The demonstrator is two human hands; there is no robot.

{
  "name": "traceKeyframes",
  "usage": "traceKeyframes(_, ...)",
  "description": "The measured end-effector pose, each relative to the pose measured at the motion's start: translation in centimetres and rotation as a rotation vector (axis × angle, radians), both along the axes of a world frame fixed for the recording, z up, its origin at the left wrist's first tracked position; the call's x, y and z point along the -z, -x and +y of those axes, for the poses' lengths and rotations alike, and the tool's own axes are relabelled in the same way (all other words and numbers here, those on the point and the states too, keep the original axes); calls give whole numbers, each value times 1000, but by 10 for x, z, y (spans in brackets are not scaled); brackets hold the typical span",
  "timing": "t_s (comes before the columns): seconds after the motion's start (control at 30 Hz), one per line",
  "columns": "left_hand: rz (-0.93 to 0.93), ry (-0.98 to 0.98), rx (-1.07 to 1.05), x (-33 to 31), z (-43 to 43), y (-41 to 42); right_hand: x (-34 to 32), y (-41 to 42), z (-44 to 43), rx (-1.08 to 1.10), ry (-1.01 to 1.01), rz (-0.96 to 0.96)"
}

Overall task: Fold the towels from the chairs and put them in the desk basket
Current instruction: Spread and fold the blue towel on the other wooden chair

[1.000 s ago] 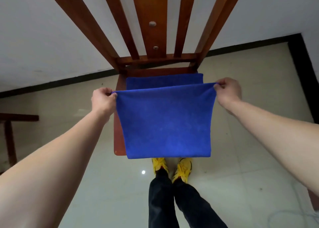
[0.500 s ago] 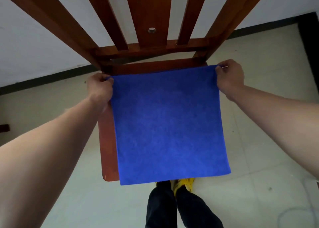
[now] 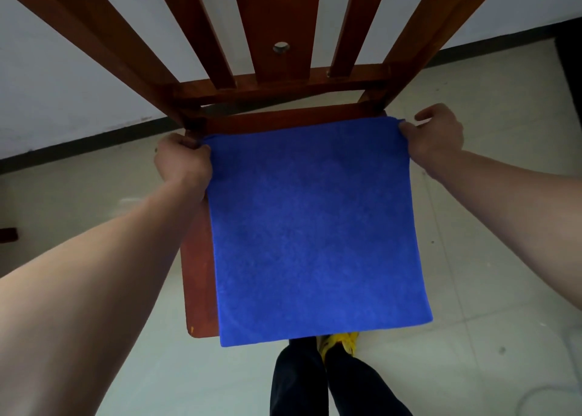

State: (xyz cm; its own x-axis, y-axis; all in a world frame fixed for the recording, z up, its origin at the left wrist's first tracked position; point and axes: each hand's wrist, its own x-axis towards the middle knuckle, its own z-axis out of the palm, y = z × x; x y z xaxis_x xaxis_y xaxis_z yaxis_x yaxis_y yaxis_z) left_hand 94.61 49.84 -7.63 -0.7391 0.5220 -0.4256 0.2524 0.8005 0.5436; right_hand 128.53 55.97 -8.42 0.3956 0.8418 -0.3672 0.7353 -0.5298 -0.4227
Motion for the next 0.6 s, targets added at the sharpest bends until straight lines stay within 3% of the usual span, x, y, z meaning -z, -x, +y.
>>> traceKeyframes(0.07,163,-4,112,-9,-11,-2,-11,3,-15,-134,-113,-89)
traceKeyframes(0.17,312,-105,494,-15,-37,-21,-21,31,-50,-471,-313,-104)
traceKeyframes(0.3,374,-104,944,10,-68,-50,5,86,-84,-889,-193,-71)
traceKeyframes(0.43,512,27,1018,43,-89,-43,40,66,-83,-1045,-173,-293)
traceKeyframes(0.6,553,84,938,47,-100,-37,43,12,-84,-942,-169,-318)
